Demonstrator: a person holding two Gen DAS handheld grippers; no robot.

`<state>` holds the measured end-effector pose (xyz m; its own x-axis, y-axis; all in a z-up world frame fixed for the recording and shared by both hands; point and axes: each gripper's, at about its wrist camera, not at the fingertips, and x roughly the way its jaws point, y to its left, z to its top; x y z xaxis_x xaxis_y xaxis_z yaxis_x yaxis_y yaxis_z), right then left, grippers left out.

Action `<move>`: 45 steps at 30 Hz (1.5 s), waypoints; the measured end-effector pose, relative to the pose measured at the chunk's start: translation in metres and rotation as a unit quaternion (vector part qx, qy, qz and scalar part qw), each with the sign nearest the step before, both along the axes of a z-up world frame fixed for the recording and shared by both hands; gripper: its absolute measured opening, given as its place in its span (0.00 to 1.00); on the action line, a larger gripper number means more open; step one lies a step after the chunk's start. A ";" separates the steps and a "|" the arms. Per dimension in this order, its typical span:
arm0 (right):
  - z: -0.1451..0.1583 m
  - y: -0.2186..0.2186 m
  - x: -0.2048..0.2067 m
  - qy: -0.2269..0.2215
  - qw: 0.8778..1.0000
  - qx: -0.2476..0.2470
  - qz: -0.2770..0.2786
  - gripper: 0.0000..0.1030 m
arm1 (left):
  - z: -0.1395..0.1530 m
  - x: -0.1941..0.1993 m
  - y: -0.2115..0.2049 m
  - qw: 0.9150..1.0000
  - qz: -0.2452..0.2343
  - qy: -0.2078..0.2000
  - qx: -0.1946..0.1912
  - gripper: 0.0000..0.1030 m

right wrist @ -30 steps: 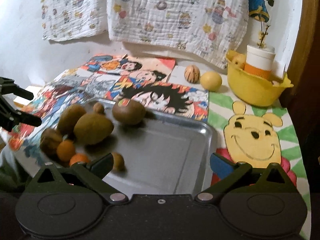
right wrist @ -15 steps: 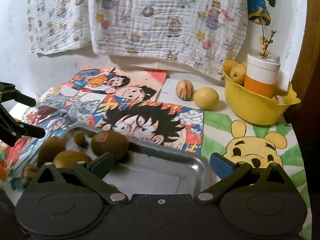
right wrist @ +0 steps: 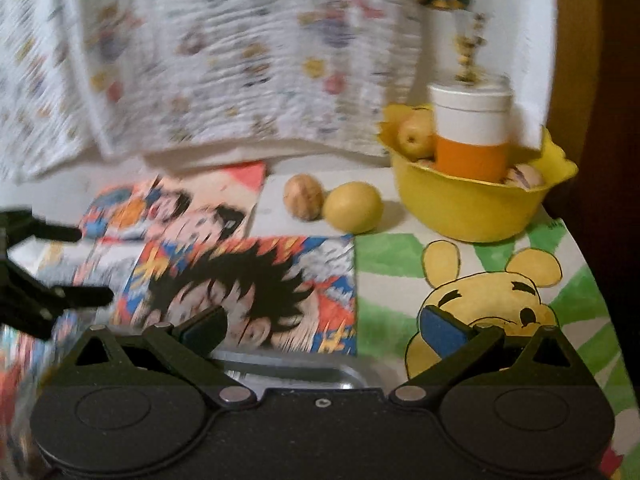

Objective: Organize fruits

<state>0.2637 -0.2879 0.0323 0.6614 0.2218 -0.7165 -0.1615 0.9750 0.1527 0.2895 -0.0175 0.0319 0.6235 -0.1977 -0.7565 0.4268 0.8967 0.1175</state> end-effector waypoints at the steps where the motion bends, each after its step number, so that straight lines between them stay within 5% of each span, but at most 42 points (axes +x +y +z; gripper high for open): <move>1: -0.001 -0.003 0.006 0.004 1.000 0.015 -0.019 0.99 | -0.002 0.008 -0.002 1.000 -0.005 -0.006 0.001 1.00; 9: -0.015 -0.023 0.044 0.033 0.986 0.131 -0.100 0.99 | -0.023 0.052 -0.030 0.990 -0.112 -0.084 0.026 1.00; 16: -0.039 -0.026 0.079 0.046 0.954 0.226 -0.192 0.91 | -0.048 0.092 -0.057 0.979 -0.175 -0.094 0.039 1.00; 21: -0.049 -0.017 0.100 0.035 0.945 0.233 -0.226 0.84 | -0.067 0.107 -0.072 0.976 -0.176 -0.109 0.069 0.99; 30: -0.066 -0.014 0.123 0.037 0.934 0.240 -0.263 0.78 | -0.083 0.114 -0.077 0.970 -0.217 -0.102 0.022 0.97; 38: -0.073 -0.012 0.136 0.039 0.924 0.248 -0.289 0.67 | -0.100 0.132 -0.088 0.970 -0.212 -0.114 0.021 0.80; 45: -0.081 -0.012 0.140 0.052 0.917 0.252 -0.304 0.62 | -0.112 0.143 -0.096 0.968 -0.220 -0.117 0.003 0.77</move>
